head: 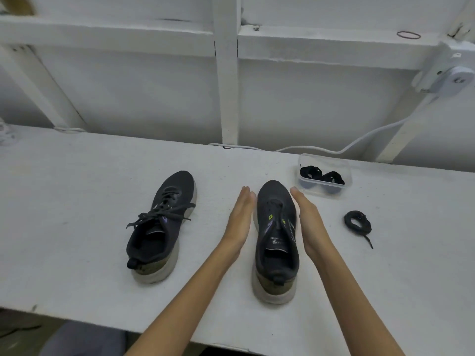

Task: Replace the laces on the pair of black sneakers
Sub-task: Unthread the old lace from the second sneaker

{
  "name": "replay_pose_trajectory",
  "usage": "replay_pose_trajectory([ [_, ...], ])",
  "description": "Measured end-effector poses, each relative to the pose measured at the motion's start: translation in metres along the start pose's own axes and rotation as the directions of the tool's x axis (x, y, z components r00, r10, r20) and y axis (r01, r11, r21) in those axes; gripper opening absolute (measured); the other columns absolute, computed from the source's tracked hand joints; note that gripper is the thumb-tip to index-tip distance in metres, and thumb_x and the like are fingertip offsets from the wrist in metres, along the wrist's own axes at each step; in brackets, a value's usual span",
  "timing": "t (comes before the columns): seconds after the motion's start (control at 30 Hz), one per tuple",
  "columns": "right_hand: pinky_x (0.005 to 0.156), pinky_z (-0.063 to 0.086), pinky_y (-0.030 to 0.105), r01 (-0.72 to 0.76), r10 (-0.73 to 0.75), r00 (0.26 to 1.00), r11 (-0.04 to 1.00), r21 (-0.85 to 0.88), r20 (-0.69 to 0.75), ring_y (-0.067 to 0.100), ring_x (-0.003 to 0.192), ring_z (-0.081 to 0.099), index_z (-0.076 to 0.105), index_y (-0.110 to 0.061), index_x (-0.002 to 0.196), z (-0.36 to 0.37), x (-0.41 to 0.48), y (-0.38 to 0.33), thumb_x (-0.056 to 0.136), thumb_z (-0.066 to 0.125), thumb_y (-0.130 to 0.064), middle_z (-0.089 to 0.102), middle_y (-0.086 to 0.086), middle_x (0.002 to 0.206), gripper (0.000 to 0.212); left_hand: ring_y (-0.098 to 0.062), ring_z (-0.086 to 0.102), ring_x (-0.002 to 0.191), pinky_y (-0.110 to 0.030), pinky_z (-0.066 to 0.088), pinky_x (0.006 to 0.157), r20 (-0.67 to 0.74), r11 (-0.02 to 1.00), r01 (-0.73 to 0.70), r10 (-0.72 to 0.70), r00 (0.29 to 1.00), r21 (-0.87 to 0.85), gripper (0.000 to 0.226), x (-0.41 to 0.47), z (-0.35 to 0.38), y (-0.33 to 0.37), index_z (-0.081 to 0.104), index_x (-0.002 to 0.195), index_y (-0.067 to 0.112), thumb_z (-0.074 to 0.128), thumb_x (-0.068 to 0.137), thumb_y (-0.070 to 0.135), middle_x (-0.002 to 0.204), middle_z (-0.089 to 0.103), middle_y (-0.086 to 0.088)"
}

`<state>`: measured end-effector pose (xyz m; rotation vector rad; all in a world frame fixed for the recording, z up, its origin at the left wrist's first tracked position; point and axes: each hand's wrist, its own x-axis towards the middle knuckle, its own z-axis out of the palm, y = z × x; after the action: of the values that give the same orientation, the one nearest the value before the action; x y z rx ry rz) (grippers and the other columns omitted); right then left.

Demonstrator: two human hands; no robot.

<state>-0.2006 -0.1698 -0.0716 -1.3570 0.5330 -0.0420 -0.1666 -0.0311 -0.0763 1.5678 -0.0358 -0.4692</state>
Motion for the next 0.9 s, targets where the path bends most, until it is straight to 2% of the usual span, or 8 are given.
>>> replay_pose_trajectory([
  [0.1,0.112,0.031,0.024,0.062,-0.062,0.998,0.997,0.052,0.014,0.001,0.134,0.039,0.04,-0.031,0.148,0.015,-0.004,-0.02,0.091,0.056,-0.049,0.04,-0.017,0.15,0.062,0.009,0.025,0.138,-0.012,0.019,0.109,-0.046,0.987,-0.158,0.16,0.986,0.037,0.049,-0.011,-0.031,0.032,0.033,0.15,0.029,0.036,0.103,0.043,0.154,0.029,0.021],
  [0.27,0.107,0.022,0.025,0.094,-0.102,0.994,0.98,0.173,0.039,0.0,0.141,0.026,0.032,-0.039,0.151,0.058,-0.026,-0.031,0.097,0.052,-0.035,0.034,-0.023,0.15,0.058,0.024,0.037,0.119,0.011,0.027,0.083,-0.208,0.951,-0.279,0.302,0.93,0.133,0.039,-0.018,-0.106,0.073,0.052,0.137,0.033,0.031,0.105,0.038,0.142,0.044,0.025],
  [0.43,0.115,0.022,0.032,0.035,-0.052,0.996,0.976,0.216,0.076,0.009,0.144,0.027,0.027,-0.039,0.152,0.11,-0.04,-0.007,0.096,0.055,-0.027,0.031,-0.012,0.155,0.064,0.003,0.035,0.132,-0.012,0.023,0.101,-0.304,0.964,-0.207,0.25,0.919,0.167,0.046,-0.012,-0.181,0.053,0.058,0.131,0.026,0.025,0.105,0.044,0.143,0.047,0.015],
  [0.5,0.112,0.03,0.033,0.036,-0.048,0.992,0.994,0.105,0.113,0.009,0.134,0.04,0.045,-0.033,0.143,0.128,-0.044,0.006,0.095,0.058,-0.024,0.044,-0.01,0.144,0.05,-0.005,0.037,0.136,-0.023,0.023,0.105,-0.288,0.974,-0.137,0.185,0.94,0.179,0.044,-0.012,-0.2,0.034,0.059,0.128,0.025,0.026,0.105,0.042,0.142,0.05,0.011],
  [0.6,0.088,0.043,0.018,0.063,-0.044,0.98,0.994,-0.094,0.192,0.003,0.107,0.061,0.069,-0.023,0.11,0.155,-0.043,0.024,0.091,0.065,-0.016,0.068,-0.01,0.115,0.02,-0.008,0.045,0.131,-0.03,0.032,0.109,-0.246,0.985,-0.061,0.1,0.964,0.16,0.035,-0.017,-0.217,0.012,0.059,0.126,0.026,0.032,0.105,0.035,0.136,0.055,0.011],
  [0.73,0.083,0.049,0.02,0.194,-0.144,0.969,0.947,-0.256,0.201,0.005,0.095,0.066,0.073,-0.022,0.098,0.189,-0.043,0.041,0.087,0.072,-0.018,0.074,-0.012,0.098,0.012,-0.004,0.06,0.115,-0.018,0.049,0.092,-0.117,0.99,-0.089,0.102,0.988,0.107,0.03,-0.034,-0.23,0.0,0.059,0.127,0.022,0.044,0.103,0.031,0.124,0.063,0.012],
  [0.8,0.079,0.045,0.012,0.277,-0.223,0.956,0.9,-0.337,0.189,-0.001,0.09,0.064,0.073,-0.022,0.099,0.201,-0.041,0.045,0.086,0.074,-0.02,0.073,-0.012,0.095,0.013,-0.001,0.062,0.111,-0.013,0.05,0.083,-0.083,0.99,-0.095,0.103,0.991,0.1,0.029,-0.037,-0.237,-0.006,0.059,0.128,0.023,0.05,0.1,0.027,0.123,0.064,0.011],
  [0.9,0.071,0.041,0.007,0.329,-0.292,0.944,0.848,-0.415,0.152,0.004,0.083,0.062,0.074,-0.021,0.092,0.207,-0.038,0.046,0.084,0.075,-0.02,0.072,-0.009,0.089,0.009,-0.001,0.059,0.114,-0.016,0.05,0.085,-0.127,0.979,-0.117,0.139,0.982,0.164,0.032,-0.039,-0.248,-0.016,0.06,0.123,0.029,0.065,0.092,0.022,0.125,0.063,0.013],
])
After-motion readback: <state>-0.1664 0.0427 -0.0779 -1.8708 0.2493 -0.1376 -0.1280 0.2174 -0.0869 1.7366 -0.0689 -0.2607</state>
